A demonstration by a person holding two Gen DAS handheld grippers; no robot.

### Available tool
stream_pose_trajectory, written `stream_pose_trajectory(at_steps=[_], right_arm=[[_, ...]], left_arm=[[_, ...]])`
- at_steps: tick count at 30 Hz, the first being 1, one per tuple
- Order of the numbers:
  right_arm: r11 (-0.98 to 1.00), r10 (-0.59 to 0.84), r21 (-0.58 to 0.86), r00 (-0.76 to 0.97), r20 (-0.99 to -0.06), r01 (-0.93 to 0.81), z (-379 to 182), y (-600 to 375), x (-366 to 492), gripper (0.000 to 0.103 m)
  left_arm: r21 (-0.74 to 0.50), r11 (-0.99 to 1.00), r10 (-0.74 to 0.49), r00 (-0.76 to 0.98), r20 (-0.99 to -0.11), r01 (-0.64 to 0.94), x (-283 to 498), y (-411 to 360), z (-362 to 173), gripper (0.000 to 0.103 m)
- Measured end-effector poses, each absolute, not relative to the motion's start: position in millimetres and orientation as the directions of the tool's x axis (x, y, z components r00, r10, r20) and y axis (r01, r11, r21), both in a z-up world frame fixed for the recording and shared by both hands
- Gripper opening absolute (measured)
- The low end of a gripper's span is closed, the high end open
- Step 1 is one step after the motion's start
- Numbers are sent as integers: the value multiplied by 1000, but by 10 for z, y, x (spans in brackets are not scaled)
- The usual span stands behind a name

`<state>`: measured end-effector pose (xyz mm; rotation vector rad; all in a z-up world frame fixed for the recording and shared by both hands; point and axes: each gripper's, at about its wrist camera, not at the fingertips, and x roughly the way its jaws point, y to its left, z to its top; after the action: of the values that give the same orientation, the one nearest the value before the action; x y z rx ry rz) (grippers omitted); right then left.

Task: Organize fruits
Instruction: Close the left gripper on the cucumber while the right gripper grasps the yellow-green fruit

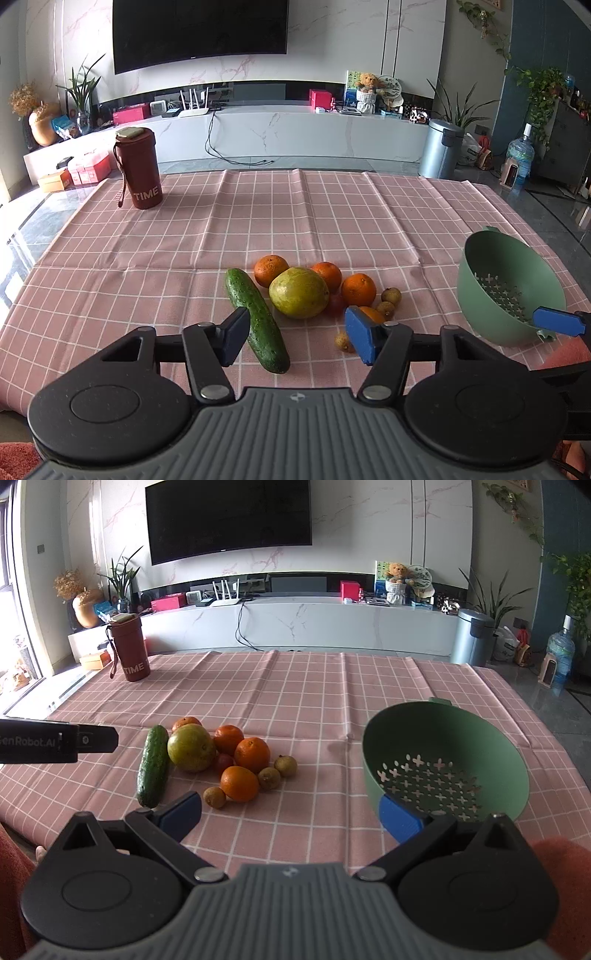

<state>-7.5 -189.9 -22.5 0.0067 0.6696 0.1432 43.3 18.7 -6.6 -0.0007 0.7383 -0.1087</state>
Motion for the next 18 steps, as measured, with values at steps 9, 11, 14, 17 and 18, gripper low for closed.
stream_pose_trajectory(at_steps=[9, 11, 14, 17, 18], right_arm=[[951, 284, 83, 738, -612, -296, -274, -1568, 409, 77], [937, 316, 92, 708, -631, -336, -336, -1456, 557, 70], [916, 360, 112, 663, -656, -386, -444, -1304, 793, 59], [899, 392, 131, 632, -669, -419, -568, -1172, 1009, 52], [896, 395, 130, 628, -671, -425, -596, -1142, 1062, 52]], left_arm=[[-145, 989, -114, 650, -752, 5, 916, 506, -339, 52], [-151, 989, -111, 630, -769, -10, 1033, 549, -423, 52], [-150, 988, -103, 599, -794, -28, 1185, 594, -541, 52], [-169, 984, -110, 571, -813, -52, 1329, 667, -676, 52], [-176, 982, -109, 564, -818, -65, 1360, 696, -714, 52]])
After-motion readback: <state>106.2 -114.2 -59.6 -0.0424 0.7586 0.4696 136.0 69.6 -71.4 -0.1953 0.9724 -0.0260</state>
